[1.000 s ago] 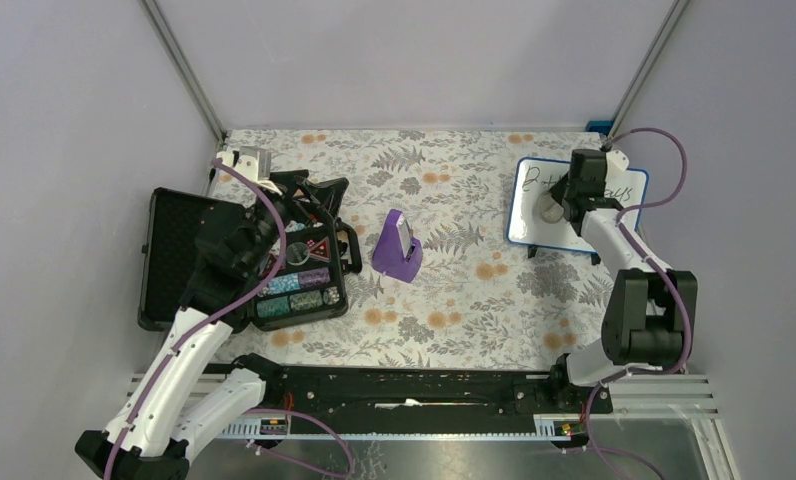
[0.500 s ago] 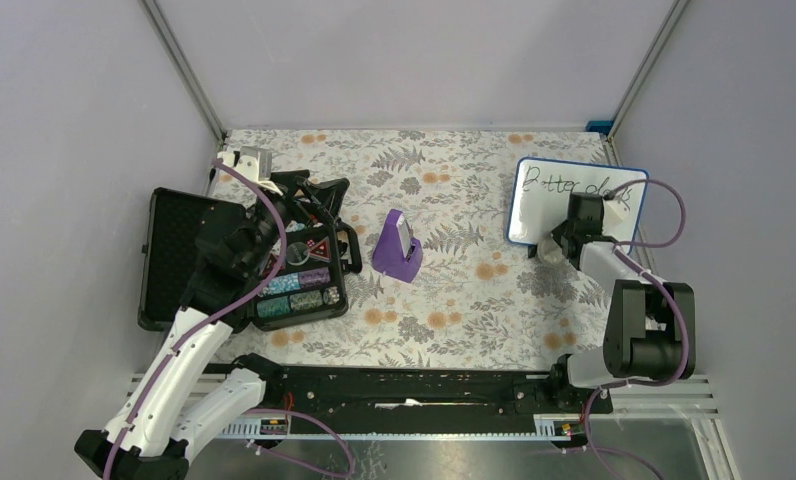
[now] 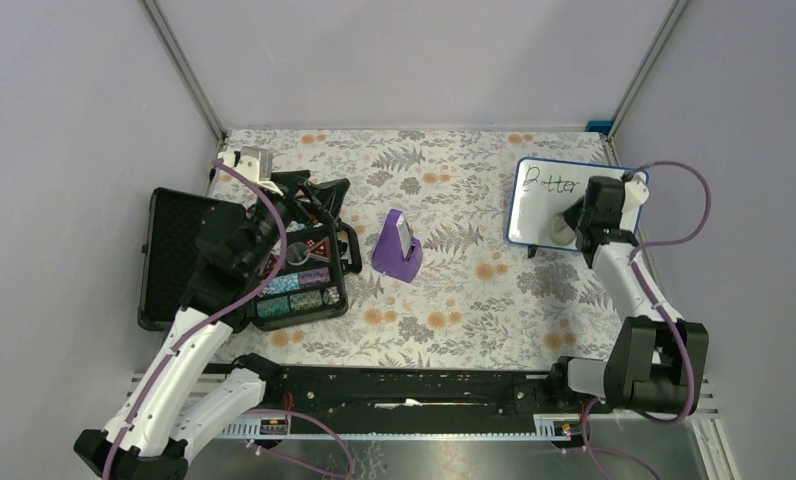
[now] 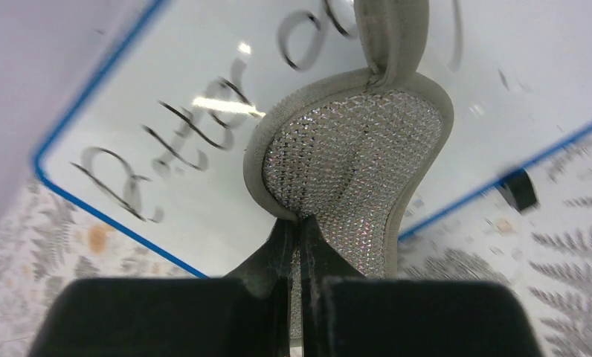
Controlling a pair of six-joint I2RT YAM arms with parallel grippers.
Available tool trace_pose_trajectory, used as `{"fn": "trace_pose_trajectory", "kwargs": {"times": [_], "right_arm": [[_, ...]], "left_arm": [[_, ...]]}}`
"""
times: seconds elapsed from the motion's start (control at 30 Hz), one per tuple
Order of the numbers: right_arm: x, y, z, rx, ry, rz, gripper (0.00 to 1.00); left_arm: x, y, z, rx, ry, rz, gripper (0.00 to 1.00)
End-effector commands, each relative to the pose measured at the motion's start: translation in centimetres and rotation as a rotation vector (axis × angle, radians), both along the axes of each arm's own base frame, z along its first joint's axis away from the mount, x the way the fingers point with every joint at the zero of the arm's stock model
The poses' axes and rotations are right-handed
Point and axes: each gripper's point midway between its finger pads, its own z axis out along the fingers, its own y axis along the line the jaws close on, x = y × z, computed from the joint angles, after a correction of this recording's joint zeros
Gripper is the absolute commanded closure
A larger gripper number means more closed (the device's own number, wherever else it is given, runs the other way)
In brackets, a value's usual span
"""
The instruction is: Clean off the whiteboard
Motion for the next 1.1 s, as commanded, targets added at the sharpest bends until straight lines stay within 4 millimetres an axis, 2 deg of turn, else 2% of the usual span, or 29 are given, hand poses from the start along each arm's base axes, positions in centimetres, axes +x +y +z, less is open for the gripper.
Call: {"fn": "trace_pose_trajectory", "kwargs": {"times": [0.0,0.1,0.17,0.33,0.43,0.57,0.63,0.73,0.83,0.9,0.97,1.07], "right_arm": [[4.3,0.3,3.8,0.017,-0.095,0.033,1.0],[6.1,0.1,4.3,0.017,-0.102,0.033,1.0],[6.9,-0.1,4.0,0.013,-0.088,0.033,1.0],[6.5,-1.3,1.1,-0.01,-0.013,-0.018,1.0],[5.5,-2.1,-1.6,-0.002,0.042,-0.053,1.0],[3.3,-1.9,-5.4,0.029,0.128,-0.065,1.0],[1.1,-1.7,-7.3,0.045,0.177,-0.09,1.0],[-1.4,-1.4,-8.7,0.062,0.184,-0.118,1.0],[-2.8,-1.6,-8.8,0.045,0.168,-0.13,1.0],[-3.0,-1.7,-8.0,0.027,0.16,-0.122,1.0],[-2.9,-1.7,-6.4,0.015,0.138,-0.106,1.0],[-1.5,-1.5,-3.0,0.003,0.054,-0.069,1.0]], "left_arm": [[-0.1,0.1,1.5,-0.015,-0.056,0.007,0.01],[0.1,0.1,1.3,-0.011,-0.051,0.01,0.01],[0.1,0.1,1.3,-0.01,-0.052,0.012,0.01],[0.0,0.3,1.5,-0.01,-0.057,0.018,0.01],[0.0,0.2,1.5,-0.01,-0.058,0.013,0.01],[0.0,0.2,1.4,-0.011,-0.056,0.011,0.01],[-0.1,0.2,1.5,-0.011,-0.058,0.01,0.01],[-0.2,0.1,1.6,-0.015,-0.06,0.005,0.01],[-0.2,0.1,1.6,-0.017,-0.061,0.004,0.01],[-0.2,0.0,1.6,-0.018,-0.059,0.002,0.01],[-0.1,-0.1,1.5,-0.016,-0.056,-0.001,0.01],[-0.1,-0.1,1.5,-0.016,-0.056,-0.001,0.01]]}}
